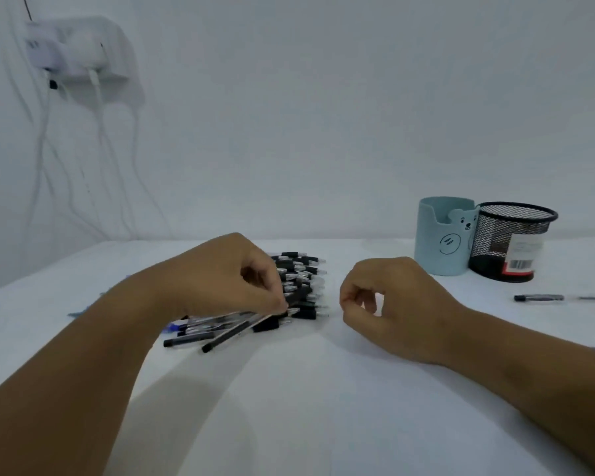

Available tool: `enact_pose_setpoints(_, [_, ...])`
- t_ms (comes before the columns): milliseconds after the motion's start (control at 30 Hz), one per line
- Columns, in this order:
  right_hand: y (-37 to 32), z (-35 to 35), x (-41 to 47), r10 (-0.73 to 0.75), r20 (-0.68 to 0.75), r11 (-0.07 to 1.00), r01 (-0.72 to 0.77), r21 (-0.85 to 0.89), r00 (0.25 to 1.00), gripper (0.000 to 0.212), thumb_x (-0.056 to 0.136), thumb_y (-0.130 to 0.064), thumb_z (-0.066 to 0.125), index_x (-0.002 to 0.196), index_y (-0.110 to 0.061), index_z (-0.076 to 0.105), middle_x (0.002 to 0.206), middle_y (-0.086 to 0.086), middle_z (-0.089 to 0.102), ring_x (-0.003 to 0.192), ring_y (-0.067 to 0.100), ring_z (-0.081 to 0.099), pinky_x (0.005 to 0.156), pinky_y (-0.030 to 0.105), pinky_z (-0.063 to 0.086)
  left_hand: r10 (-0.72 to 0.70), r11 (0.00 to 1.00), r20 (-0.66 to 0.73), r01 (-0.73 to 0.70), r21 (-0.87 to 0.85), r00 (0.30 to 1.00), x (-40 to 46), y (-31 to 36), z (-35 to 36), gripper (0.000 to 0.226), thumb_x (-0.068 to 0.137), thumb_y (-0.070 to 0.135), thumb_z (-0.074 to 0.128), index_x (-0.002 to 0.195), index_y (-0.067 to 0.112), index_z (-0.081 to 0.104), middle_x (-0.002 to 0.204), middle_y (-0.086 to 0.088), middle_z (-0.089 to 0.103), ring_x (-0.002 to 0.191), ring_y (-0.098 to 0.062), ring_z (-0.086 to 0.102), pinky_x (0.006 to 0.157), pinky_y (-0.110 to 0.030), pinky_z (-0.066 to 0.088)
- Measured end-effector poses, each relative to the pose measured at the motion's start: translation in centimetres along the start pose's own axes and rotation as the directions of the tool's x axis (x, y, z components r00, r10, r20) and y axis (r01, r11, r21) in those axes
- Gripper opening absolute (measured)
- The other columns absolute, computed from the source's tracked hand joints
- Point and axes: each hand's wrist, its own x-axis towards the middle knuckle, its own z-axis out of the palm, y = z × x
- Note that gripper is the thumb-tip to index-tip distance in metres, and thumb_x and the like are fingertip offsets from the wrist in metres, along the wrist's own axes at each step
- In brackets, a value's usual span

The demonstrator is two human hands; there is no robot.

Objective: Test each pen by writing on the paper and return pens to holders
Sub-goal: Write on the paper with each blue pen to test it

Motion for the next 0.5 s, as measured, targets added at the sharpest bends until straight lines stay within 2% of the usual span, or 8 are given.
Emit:
enact_pose_setpoints(67, [-0.4, 0.0, 0.1, -0.09, -0.206, 0.996, 0.09, -0.01, 0.974, 0.009, 0.082, -0.025, 0.063, 0.089, -0.022, 0.068, 0.08, -0.014, 0.057, 0.067, 0.012, 0.055, 0.064, 0.032, 0.05, 0.016, 0.983, -0.118, -0.037, -0.177, 0.993, 0.1, 0.1, 0.2, 0.01, 0.086, 0.029, 0.076, 0.08, 0.021, 0.075, 0.082, -0.013, 0.072, 0.069, -0.019, 0.058, 0.071, -0.03, 0.046])
enact_pose_setpoints(133, [-0.6, 0.0, 0.3, -0.173, -0.339, 0.984, 0.145, -0.106, 0.925, 0.023, 0.084, -0.021, 0.072, 0.106, -0.015, 0.07, 0.096, -0.005, 0.055, 0.078, 0.013, 0.054, 0.071, 0.025, 0.048, 0.012, 0.954, -0.141, -0.054, -0.293, 0.99, 0.3, 0.5, 0.9, 0.013, 0.09, 0.023, 0.073, 0.079, 0.017, 0.073, 0.082, -0.016, 0.074, 0.077, -0.026, 0.068, 0.076, -0.029, 0.051])
enact_pose_setpoints(233, [-0.7, -0.1, 0.6, -0.259, -0.349, 0.949, 0.169, -0.267, 0.901, 0.035, 0.086, -0.028, 0.076, 0.118, -0.016, 0.07, 0.117, 0.001, 0.059, 0.099, 0.022, 0.058, 0.086, 0.031, 0.045, 0.012, 0.948, -0.061, -0.031, -0.316, 0.998, 0.6, 1.4, 2.1, 0.014, 0.092, 0.017, 0.069, 0.079, 0.014, 0.072, 0.075, -0.012, 0.075, 0.075, -0.023, 0.074, 0.076, -0.027, 0.053])
enact_pose_setpoints(300, [-0.2, 0.2, 0.7, -0.295, -0.298, 0.916, 0.181, -0.357, 0.908, 0.026, 0.09, -0.034, 0.068, 0.11, -0.017, 0.073, 0.108, -0.002, 0.067, 0.099, 0.023, 0.06, 0.083, 0.035, 0.043, 0.016, 0.956, -0.052, -0.031, -0.292, 0.999, 0.5, 1.6, 2.5, 0.015, 0.092, 0.02, 0.07, 0.077, 0.018, 0.072, 0.07, -0.009, 0.073, 0.068, -0.02, 0.071, 0.071, -0.026, 0.052])
enact_pose_setpoints(367, [0.6, 0.0, 0.8, -0.277, -0.287, 0.917, 0.162, -0.365, 0.917, 0.024, 0.093, -0.038, 0.06, 0.096, -0.02, 0.075, 0.087, -0.008, 0.069, 0.087, 0.021, 0.061, 0.077, 0.034, 0.04, -0.001, 0.953, -0.081, -0.023, -0.302, 0.997, 0.5, 1.6, 2.5, 0.012, 0.093, 0.025, 0.07, 0.083, 0.021, 0.074, 0.071, -0.008, 0.073, 0.062, -0.019, 0.066, 0.066, -0.025, 0.05])
enact_pose_setpoints(433, [1.6, -0.4, 0.8, -0.204, -0.316, 0.935, 0.089, -0.344, 0.927, 0.028, 0.093, -0.041, 0.057, 0.09, -0.021, 0.075, 0.076, -0.011, 0.067, 0.08, 0.019, 0.059, 0.074, 0.035, 0.039, -0.023, 0.907, -0.124, -0.031, -0.419, 0.992, 0.7, 1.2, 2.1, 0.008, 0.095, 0.023, 0.068, 0.096, 0.019, 0.075, 0.078, -0.005, 0.074, 0.059, -0.021, 0.065, 0.058, -0.027, 0.05])
enact_pose_setpoints(500, [2.5, -0.8, 0.5, -0.088, -0.339, 0.954, -0.019, -0.3, 0.937, 0.032, 0.093, -0.043, 0.053, 0.09, -0.021, 0.076, 0.072, -0.011, 0.067, 0.075, 0.02, 0.058, 0.073, 0.039, 0.043, -0.053, 0.789, -0.14, -0.045, -0.613, 0.989, 0.8, 0.5, 1.5, 0.016, 0.094, 0.021, 0.063, 0.106, 0.015, 0.072, 0.082, -0.009, 0.072, 0.057, -0.025, 0.064, 0.05, -0.027, 0.049])
